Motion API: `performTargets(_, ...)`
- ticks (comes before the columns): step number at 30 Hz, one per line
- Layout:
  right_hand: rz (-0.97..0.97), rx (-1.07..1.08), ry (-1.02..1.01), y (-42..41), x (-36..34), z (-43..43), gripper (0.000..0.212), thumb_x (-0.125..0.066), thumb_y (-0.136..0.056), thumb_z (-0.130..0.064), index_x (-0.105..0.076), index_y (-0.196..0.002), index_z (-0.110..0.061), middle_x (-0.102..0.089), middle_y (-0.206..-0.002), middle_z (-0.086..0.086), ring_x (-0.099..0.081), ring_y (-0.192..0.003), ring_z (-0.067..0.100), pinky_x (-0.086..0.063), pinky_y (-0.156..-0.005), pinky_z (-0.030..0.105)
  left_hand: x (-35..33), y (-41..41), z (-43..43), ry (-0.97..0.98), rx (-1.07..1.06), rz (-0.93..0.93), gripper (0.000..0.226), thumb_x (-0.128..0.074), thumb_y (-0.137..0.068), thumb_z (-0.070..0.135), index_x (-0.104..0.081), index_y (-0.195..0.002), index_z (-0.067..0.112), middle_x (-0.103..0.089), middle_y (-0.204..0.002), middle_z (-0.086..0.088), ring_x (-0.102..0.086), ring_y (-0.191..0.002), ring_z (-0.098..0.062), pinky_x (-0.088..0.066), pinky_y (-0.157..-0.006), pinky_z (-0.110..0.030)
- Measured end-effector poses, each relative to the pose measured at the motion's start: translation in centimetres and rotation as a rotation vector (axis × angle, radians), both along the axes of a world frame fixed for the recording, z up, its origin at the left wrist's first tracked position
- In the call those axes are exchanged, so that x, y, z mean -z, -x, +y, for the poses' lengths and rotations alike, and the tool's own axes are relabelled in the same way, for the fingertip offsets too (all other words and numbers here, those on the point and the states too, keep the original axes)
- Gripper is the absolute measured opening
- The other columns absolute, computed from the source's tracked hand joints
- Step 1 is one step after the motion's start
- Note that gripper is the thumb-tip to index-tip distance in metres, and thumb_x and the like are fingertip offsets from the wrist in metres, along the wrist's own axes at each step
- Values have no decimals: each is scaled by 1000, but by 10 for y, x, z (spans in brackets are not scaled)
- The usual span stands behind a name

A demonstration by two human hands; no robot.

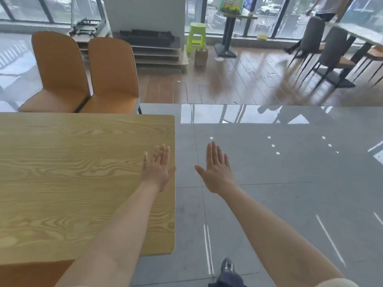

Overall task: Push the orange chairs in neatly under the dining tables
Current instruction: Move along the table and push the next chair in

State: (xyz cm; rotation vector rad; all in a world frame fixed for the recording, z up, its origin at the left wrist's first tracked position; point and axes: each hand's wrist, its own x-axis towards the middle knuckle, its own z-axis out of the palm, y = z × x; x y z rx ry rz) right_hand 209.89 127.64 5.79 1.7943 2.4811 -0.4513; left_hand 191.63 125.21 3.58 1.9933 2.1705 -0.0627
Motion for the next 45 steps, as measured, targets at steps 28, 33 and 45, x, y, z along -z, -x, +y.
performTargets(28, -27, -525, -75, 108, -9, 575, 70, -16, -98, -50, 35, -127, -13, 27, -154, 5, 22, -142, 20, 12, -117, 37, -7, 89, 471, -45, -517, 65, 63, -17, -99, 42, 12, -146, 9, 13, -157, -8, 11, -145, -22, 3, -117, -47)
performTargets(33, -27, -612, -72, 172, -5, 681, 69, -16, -98, -50, 35, -127, -13, 28, -153, 5, 23, -142, 20, 10, -118, 37, -1, 142, 561, -60, -614, 90, 64, -17, -99, 42, 11, -146, 10, 12, -157, -7, 11, -145, -22, 4, -117, -46)
performTargets(45, -6, -967, -159, 373, -31, 947, 73, -13, -96, -54, 30, -137, -12, 27, -153, 7, 24, -141, 21, 11, -117, 38, -27, 288, 789, -117, -997, 111, 63, -17, -99, 43, 12, -146, 12, 13, -157, -7, 12, -145, -22, 7, -117, -46)
